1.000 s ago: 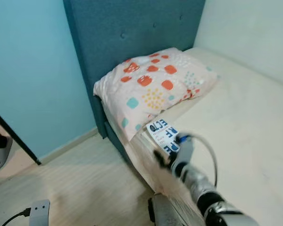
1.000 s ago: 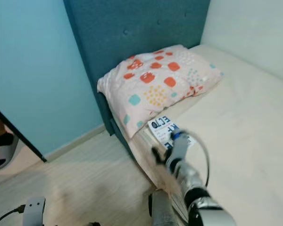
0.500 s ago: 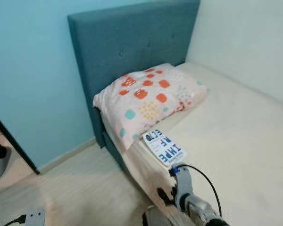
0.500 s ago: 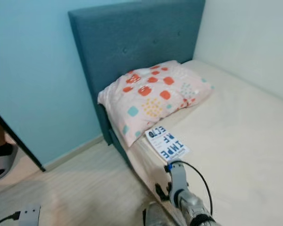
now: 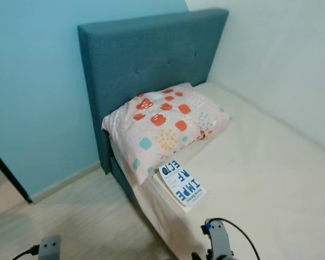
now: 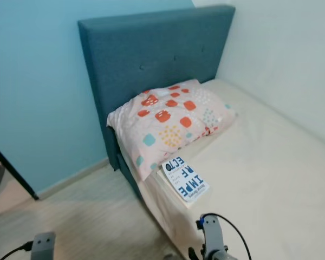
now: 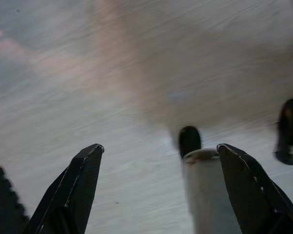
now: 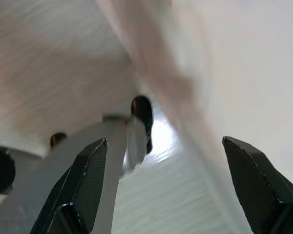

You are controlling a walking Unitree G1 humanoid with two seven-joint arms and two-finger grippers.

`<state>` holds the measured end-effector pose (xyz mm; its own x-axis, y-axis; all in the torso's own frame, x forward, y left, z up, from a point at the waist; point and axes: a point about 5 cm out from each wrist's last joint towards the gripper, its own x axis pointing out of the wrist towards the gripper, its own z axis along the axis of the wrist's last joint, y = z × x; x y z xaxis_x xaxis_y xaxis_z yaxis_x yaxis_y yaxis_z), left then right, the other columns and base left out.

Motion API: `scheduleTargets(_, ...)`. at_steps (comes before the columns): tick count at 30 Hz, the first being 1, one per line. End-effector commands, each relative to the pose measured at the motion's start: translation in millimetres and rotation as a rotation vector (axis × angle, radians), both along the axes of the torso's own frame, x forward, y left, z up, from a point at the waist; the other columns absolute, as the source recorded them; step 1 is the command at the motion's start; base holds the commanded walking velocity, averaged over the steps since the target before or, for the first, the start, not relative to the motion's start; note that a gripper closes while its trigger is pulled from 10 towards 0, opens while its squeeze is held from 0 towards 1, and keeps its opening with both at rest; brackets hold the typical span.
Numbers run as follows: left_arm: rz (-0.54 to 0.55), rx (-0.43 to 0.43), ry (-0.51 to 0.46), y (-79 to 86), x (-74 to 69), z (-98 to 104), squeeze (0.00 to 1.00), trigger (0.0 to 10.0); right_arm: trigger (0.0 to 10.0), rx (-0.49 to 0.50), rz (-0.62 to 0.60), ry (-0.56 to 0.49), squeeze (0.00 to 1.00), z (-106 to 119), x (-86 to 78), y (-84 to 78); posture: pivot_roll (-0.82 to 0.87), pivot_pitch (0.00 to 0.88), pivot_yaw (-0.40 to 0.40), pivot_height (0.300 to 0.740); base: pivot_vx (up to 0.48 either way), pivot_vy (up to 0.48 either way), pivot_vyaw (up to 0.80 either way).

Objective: Clean up the room

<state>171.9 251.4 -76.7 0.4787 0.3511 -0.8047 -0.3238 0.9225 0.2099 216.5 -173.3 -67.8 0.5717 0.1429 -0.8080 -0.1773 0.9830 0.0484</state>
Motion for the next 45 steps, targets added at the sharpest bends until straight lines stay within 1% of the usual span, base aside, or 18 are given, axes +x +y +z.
scheduleTargets(1, -0.005, -0.005, 0.026, -5.9, -6.3, -5, 0.00, 10.0, 10.0, -0.010, 0.022, 0.006, 0.00, -1, -1.4, 0.8, 0.02, 0.085, -0.148, 0.740, 0.000, 0.000, 0.00)
scheduleTargets(4, -0.011, -0.009, 0.018, -7.1, -5.7, -5, 0.00, 10.0, 10.0, -0.009, 0.053, -0.016, 0.00, 4, 7.8, 10.2, 0.08, 0.090, -0.149, 0.740, 0.000, 0.000, 0.00)
scheduleTargets(5, -0.021, -0.006, 0.030, -4.5, -15.6, -8, 0.00, 10.0, 10.0, -0.005, 0.073, -0.028, 0.00, 6, 11.7, 18.1, 0.09, 0.086, -0.138, 0.740, 0.000, 0.000, 0.00)
scheduleTargets(7, -0.021, -0.006, 0.030, -4.5, -15.6, -8, 0.00, 10.0, 10.0, -0.005, 0.073, -0.028, 0.00, 6, 11.7, 18.1, 0.09, 0.086, -0.138, 0.740, 0.000, 0.000, 0.00)
scheduleTargets(10, -0.078, 0.016, 0.080, 1.2, -38.4, -14, 0.00, 10.0, 10.0, 0.029, 0.099, -0.040, 0.00, 7, 14.1, 37.6, 0.12, 0.067, -0.115, 0.740, 0.000, 0.000, 0.00)
scheduleTargets(12, -0.078, 0.016, 0.080, 1.2, -38.4, -14, 0.00, 10.0, 10.0, 0.029, 0.099, -0.040, 0.00, 7, 14.1, 37.6, 0.12, 0.067, -0.115, 0.740, 0.000, 0.000, 0.00)
scheduleTargets(13, -0.163, 0.044, 0.090, 0.4, -35.4, -13, 0.00, 10.0, 10.0, 0.085, -0.009, -0.015, 0.00, 4, 9.2, 33.9, 0.16, 0.041, -0.108, 0.740, 0.000, 0.000, 0.00)
scheduleTargets(14, -0.186, 0.051, 0.090, -0.3, -33.6, -13, 0.00, 10.0, 10.0, 0.102, -0.051, -0.005, 0.00, 2, 7.5, 31.3, 0.16, 0.039, -0.109, 0.740, 0.000, 0.000, 0.00)
scheduleTargets(16, -0.186, 0.051, 0.090, -0.3, -33.6, -13, 0.00, 10.0, 10.0, 0.102, -0.051, -0.005, 0.00, 2, 7.5, 31.3, 0.16, 0.039, -0.109, 0.740, 0.000, 0.000, 0.00)
scheduleTargets(18, -0.203, 0.068, 0.050, 0.5, -19.1, -7, 0.00, 10.0, 10.0, 0.109, -0.076, 0.011, 0.00, -1, 2.6, 27.2, 0.21, 0.016, -0.119, 0.740, 0.000, 0.000, 0.00)
scheduleTargets(21, -0.202, 0.072, 0.036, 1.3, -14.7, -5, 0.00, 10.0, 10.0, 0.110, -0.084, 0.011, 0.00, -1, 2.5, 26.5, 0.22, 0.014, -0.119, 0.740, 0.000, 0.000, 0.00)
scheduleTargets(22, -0.194, 0.069, 0.010, 2.1, -7.8, -2, 0.00, 10.0, 10.0, 0.108, -0.084, 0.011, 0.00, 0, 3.4, 25.9, 0.22, 0.013, -0.114, 0.740, 0.000, 0.000, 0.00)
scheduleTargets(30, -0.179, 0.034, 0.001, -0.6, -2.8, -1, 0.00, 10.0, 10.0, 0.094, -0.074, -0.003, 0.00, 2, 6.9, 28.3, 0.17, 0.000, -0.089, 0.740, 0.000, 0.000, 0.00)
scheduleTargets(32, -0.183, 0.016, 0.033, -6.7, -6.6, -4, 0.00, 10.0, 10.0, 0.119, -0.148, 0.000, 0.00, 1, 5.3, 26.3, 0.14, 0.000, -0.080, 0.740, 0.000, 0.000, 0.00)
scheduleTargets(36, -0.187, 0.006, 0.052, -10.0, -10.4, -7, 0.00, 10.0, 10.0, 0.127, -0.169, 0.006, 0.00, -1, 2.4, 24.8, 0.12, 0.000, -0.081, 0.740, -0.217, 0.000, 0.00)
scheduleTargets(40, -0.240, 0.015, 0.099, -10.6, -22.3, -12, 0.00, 10.0, 10.0, 0.131, -0.183, 0.016, 0.00, -4, -2.8, 23.2, 0.10, 0.000, -0.080, 0.740, -0.302, 0.000, 0.00)
scheduleTargets(42, -0.249, 0.013, 0.140, -6.1, -37.9, -17, 0.00, 10.0, 10.0, 0.136, -0.208, 0.021, 0.00, -5, -5.3, 20.9, 0.08, 0.000, -0.079, 0.740, -0.339, 0.000, 0.00)
scheduleTargets(45, -0.249, 0.012, 0.149, -5.1, -41.0, -17, 0.00, 10.0, 10.0, 0.136, -0.211, 0.022, 0.00, -6, -6.0, 20.3, 0.07, 0.000, -0.079, 0.740, -0.351, 0.000, 0.00)
